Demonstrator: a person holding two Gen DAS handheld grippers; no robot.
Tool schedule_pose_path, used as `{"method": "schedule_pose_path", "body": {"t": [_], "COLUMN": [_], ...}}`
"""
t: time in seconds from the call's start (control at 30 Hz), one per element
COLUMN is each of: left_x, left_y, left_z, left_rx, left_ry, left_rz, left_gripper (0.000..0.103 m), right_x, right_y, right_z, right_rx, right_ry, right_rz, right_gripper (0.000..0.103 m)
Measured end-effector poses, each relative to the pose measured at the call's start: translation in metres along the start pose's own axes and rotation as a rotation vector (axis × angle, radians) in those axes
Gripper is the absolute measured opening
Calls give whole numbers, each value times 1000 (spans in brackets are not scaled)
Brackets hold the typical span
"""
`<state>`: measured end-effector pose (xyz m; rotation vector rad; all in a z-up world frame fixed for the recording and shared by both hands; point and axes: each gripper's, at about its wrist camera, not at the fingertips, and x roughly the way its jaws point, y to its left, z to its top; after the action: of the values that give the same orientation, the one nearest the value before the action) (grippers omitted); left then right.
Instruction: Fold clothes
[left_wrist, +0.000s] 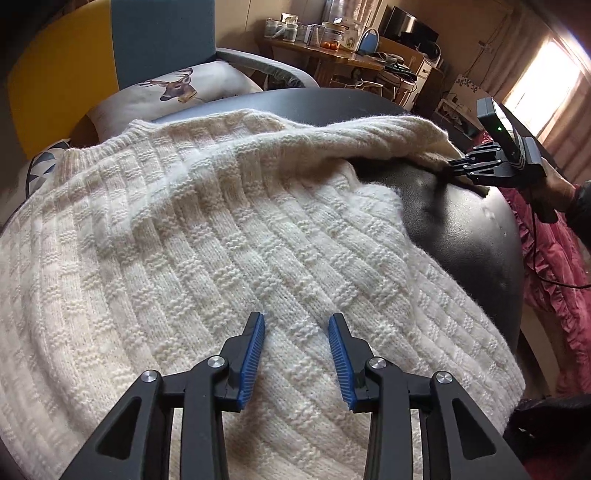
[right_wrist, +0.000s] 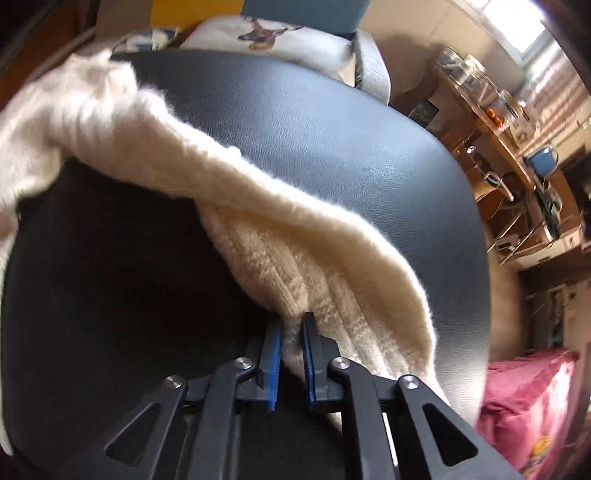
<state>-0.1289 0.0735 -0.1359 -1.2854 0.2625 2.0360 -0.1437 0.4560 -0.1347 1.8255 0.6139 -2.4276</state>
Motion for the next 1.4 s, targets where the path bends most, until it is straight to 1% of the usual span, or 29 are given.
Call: {"method": "schedule_pose_path", "body": {"t": [0.1,0.17,0.23,0.3,0.33,0.4,0.43,0.47,0.5,0.53,0.6,0.67,0.7,0.77,0.83,0.87,0.93,1.0,1.03,1.07,1.13,1.2,1.27,1.33,1.4], "left_x": [-3,-5,-8,-11,-12,-12,-12,-12,-14,-16,-18,-20,-20,-27,-36,-40,-46,-46,-42,-38,-20,1,22,39,57], "left_y": [0,3,6,9,11,15,17,20,22,23,26,28,31,32,33,33,38,46,50,54,62,76,98,115,132], "left_z": [-4,-6,-8,-7,-6,-2,0,2,3,2,-3,-9,-9,-12,-1,8,31,60,75,89,113,135,151,164,176], "left_rx": [26,31,31,25,21,20,19,12,5,2,-5,-13,-26,-41,-26,-10,15,50,96,144,234,300,267,206,144], "left_ry": [7,10,13,10,7,0,-4,-8,-17,-27,-36,-39,-42,-58,-89,-110,-142,-167,-177,-185,-154,-107,-50,-12,25], "left_rz": [9,2,-11,-28,-35,-12,2,10,15,21,40,61,62,60,71,82,80,126,162,198,251,285,247,157,67], "left_gripper": [39,39,39,39,39,39,39,39,39,39,39,39,39,39,39,39,39,39,39,39,39,39,39,40,46], "right_x": [-25,-43,-49,-43,-40,-36,-34,-31,-29,-29,-38,-54,-61,-73,-78,-80,-83,-80,-76,-71,-55,-37,-22,-11,-3], "right_y": [-3,-10,-23,-32,-35,-38,-38,-37,-35,-30,-23,-16,-9,7,24,33,53,73,82,91,108,119,127,130,132], "right_z": [-15,-28,-43,-55,-59,-62,-64,-64,-62,-61,-60,-54,-44,-24,0,14,42,72,86,98,117,130,136,136,134], "right_rx": [-63,-86,-85,-74,-57,11,43,61,59,48,37,50,61,87,114,129,185,220,222,215,172,129,106,97,102], "right_ry": [32,53,102,153,156,120,112,117,129,138,128,69,27,-81,-175,-221,-299,-329,-332,-330,-295,-255,-234,-221,-226], "right_rz": [-29,-51,-104,-117,-115,-82,-65,-54,-51,-62,-105,-141,-131,-25,76,129,263,372,408,429,437,393,372,362,373], "right_gripper": [8,8,8,8,10,11,15,20,20,20,20,20,20,20,20,20,20,20,20,20,20,20,20,20,20]}}
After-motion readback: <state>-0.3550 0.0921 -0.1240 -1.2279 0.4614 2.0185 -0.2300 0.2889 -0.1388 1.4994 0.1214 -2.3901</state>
